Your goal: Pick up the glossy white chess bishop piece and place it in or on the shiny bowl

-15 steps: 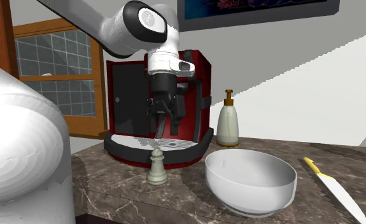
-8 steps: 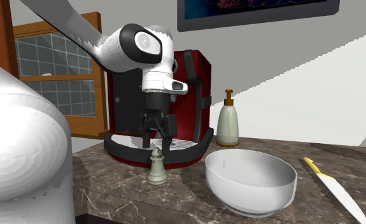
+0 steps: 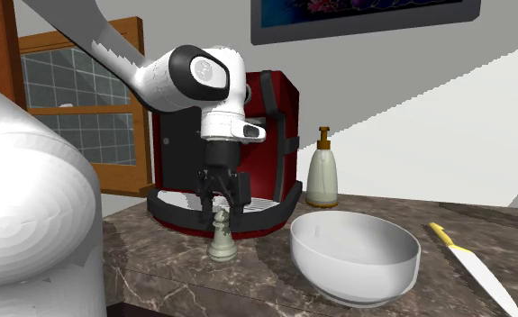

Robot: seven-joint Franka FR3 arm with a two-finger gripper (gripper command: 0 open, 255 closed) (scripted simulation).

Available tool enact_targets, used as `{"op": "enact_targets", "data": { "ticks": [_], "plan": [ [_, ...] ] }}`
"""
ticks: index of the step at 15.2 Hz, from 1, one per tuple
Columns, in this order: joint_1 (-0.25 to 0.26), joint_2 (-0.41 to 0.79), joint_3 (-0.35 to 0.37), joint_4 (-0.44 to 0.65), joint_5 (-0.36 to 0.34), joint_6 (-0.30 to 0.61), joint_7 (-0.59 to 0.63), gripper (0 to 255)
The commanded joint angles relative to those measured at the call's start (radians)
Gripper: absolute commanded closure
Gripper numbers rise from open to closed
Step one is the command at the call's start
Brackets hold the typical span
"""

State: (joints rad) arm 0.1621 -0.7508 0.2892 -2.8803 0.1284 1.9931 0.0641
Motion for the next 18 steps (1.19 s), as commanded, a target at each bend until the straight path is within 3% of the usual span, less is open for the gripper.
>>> {"op": "enact_targets", "data": {
  "ticks": [1,2,3,12,18],
  "plan": [
    [0.0,0.0,0.0,0.0,0.0,0.0,0.0,0],
    [0.0,0.0,0.0,0.0,0.0,0.0,0.0,0],
    [0.0,0.0,0.0,0.0,0.0,0.0,0.0,255],
    [0.0,0.0,0.0,0.0,0.0,0.0,0.0,255],
    [-0.002,-0.045,-0.017,0.058,-0.012,-0.103,-0.007,255]
  ]
}}
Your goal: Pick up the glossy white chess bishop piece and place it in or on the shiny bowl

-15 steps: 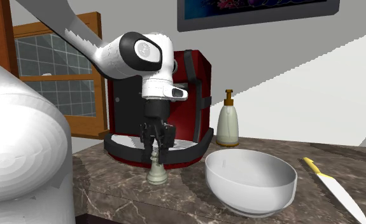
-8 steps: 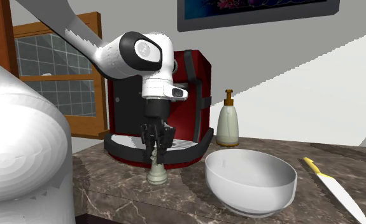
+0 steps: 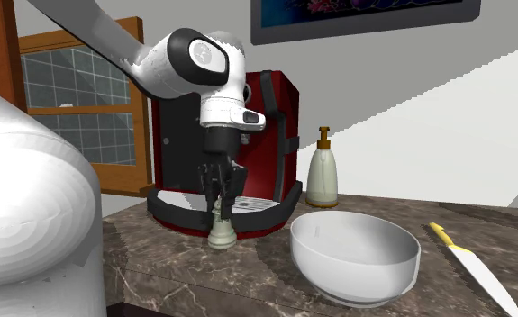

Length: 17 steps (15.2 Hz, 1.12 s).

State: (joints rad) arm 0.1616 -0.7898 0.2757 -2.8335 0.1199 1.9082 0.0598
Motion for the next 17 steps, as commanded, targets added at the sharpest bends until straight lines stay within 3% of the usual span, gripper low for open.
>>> {"op": "enact_targets", "data": {
  "ticks": [1,17],
  "plan": [
    [-0.002,-0.012,-0.007,0.022,-0.005,-0.034,-0.003,255],
    [-0.015,-0.056,-0.043,0.213,-0.036,-0.268,-0.017,255]
  ]
}}
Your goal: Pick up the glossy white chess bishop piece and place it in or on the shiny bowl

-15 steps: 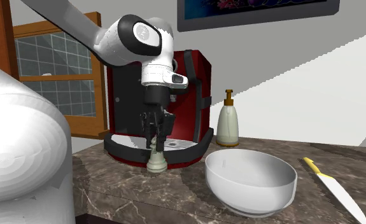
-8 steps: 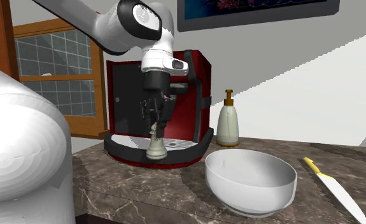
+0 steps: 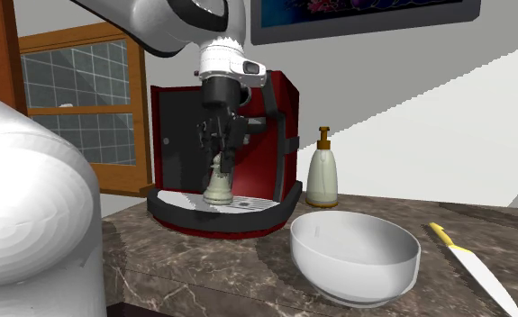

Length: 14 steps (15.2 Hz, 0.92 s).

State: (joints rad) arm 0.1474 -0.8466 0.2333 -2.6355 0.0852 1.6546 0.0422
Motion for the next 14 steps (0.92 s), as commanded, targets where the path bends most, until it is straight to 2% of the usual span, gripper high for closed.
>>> {"op": "enact_targets", "data": {
  "ticks": [1,7,14],
  "plan": [
    [-0.001,0.0,-0.003,0.028,-0.003,-0.028,0.0,255],
    [-0.006,0.004,-0.012,0.1,-0.012,-0.097,-0.004,255],
    [-0.091,0.137,-0.142,0.183,-0.138,-0.039,-0.149,255]
  ]
}}
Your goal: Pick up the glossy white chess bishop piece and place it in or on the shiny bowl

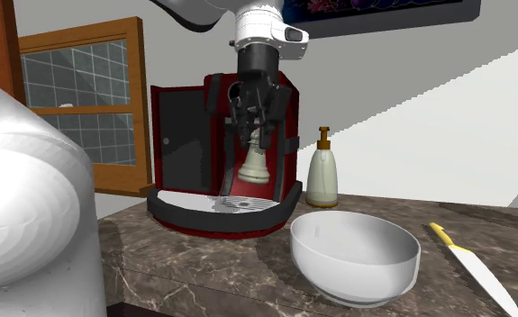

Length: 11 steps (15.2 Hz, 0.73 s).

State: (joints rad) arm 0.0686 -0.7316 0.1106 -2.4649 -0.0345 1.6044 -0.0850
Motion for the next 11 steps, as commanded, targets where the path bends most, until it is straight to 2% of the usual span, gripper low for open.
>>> {"op": "enact_targets", "data": {
  "ticks": [1,11],
  "plan": [
    [-0.023,0.045,-0.036,0.029,-0.034,0.019,-0.042,255],
    [-0.106,0.312,-0.189,0.258,-0.138,0.082,-0.229,255]
  ]
}}
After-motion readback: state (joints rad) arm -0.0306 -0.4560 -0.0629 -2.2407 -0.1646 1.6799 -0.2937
